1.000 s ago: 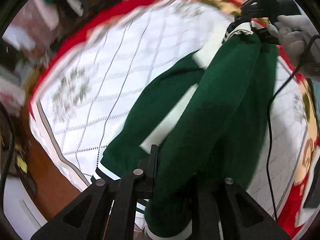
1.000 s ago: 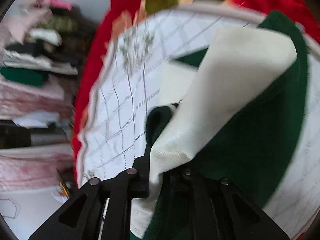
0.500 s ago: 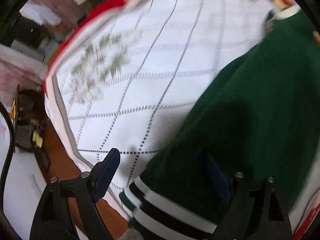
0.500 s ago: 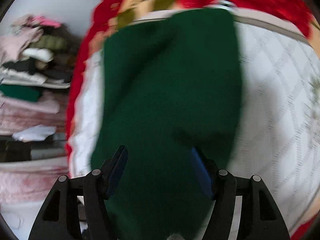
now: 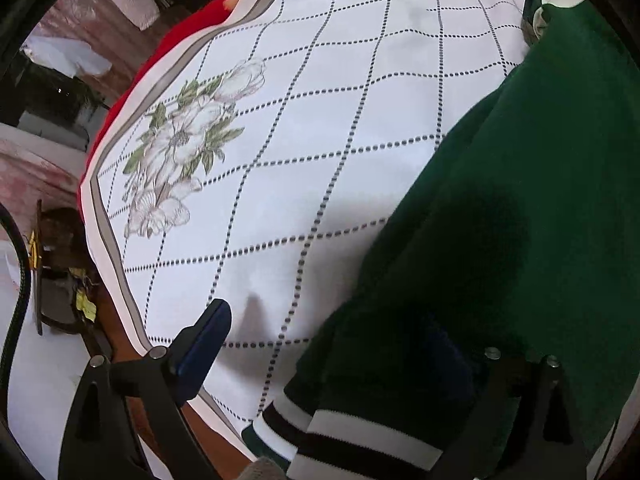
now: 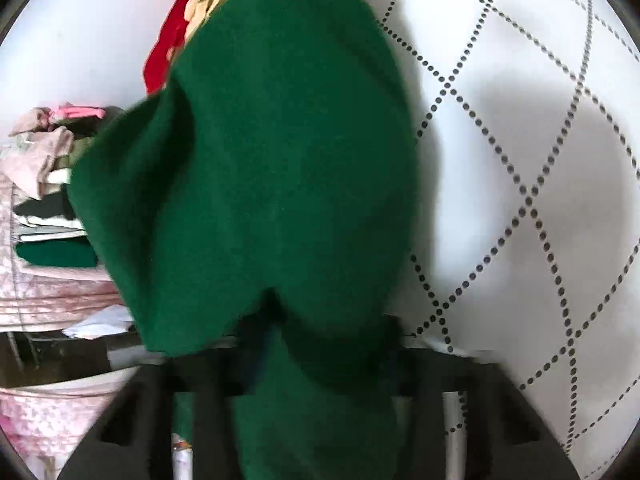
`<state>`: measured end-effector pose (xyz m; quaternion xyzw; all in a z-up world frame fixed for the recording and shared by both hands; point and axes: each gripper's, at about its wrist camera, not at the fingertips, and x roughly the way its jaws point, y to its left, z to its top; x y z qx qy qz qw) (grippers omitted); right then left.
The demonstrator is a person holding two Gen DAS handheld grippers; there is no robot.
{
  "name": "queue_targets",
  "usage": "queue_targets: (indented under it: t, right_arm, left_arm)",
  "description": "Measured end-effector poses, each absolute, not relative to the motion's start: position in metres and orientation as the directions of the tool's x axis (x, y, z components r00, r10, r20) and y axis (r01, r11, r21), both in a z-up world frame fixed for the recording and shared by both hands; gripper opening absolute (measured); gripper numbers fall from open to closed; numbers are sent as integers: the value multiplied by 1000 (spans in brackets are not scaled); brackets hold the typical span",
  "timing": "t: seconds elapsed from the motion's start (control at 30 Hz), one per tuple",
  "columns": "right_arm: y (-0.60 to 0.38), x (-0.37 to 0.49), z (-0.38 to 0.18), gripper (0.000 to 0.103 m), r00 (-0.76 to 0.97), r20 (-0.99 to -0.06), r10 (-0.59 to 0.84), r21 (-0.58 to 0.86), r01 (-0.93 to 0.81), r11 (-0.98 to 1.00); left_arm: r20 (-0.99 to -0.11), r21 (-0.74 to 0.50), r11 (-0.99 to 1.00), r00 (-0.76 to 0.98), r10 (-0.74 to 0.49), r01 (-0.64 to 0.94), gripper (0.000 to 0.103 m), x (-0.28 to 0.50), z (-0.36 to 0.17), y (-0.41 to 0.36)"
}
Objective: Fold large clothes
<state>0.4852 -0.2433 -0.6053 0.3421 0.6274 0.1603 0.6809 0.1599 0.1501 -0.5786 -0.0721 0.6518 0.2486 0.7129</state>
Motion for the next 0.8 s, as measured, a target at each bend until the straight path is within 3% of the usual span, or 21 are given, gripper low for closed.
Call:
queue_targets:
  t: [0.23, 0.43, 0.5, 0.57, 0.67, 0.8]
  right_arm:
    - [-302, 430, -570, 15, 280, -722, 633, 691, 343, 636]
    - [-389, 290, -524, 15, 247, -841, 482, 537, 493, 684]
    - [-405, 260, -521, 25, 159, -882, 443, 457, 513, 727]
    - [-424, 237, -517, 28, 77, -907, 413, 390, 521, 759]
    - [-434, 223, -497, 42, 63, -944, 323, 312, 480, 820]
    - [-438, 228, -452, 46, 136, -968, 212, 248, 383, 890]
  left_arm:
    - [-950, 261, 881, 60, 307, -394, 96, 183, -573, 147]
    - [-933, 279, 898, 125, 338, -342, 96, 200, -537, 126]
    - [-927, 281, 898, 145, 345, -340, 96, 200, -521, 120]
    - [-928, 258, 898, 168, 333, -356, 97, 200, -501, 108]
    - [-928, 213, 906, 213, 305, -367, 97, 203, -478, 91]
    - [-927, 166, 926, 266, 263, -339, 97, 213, -462, 54]
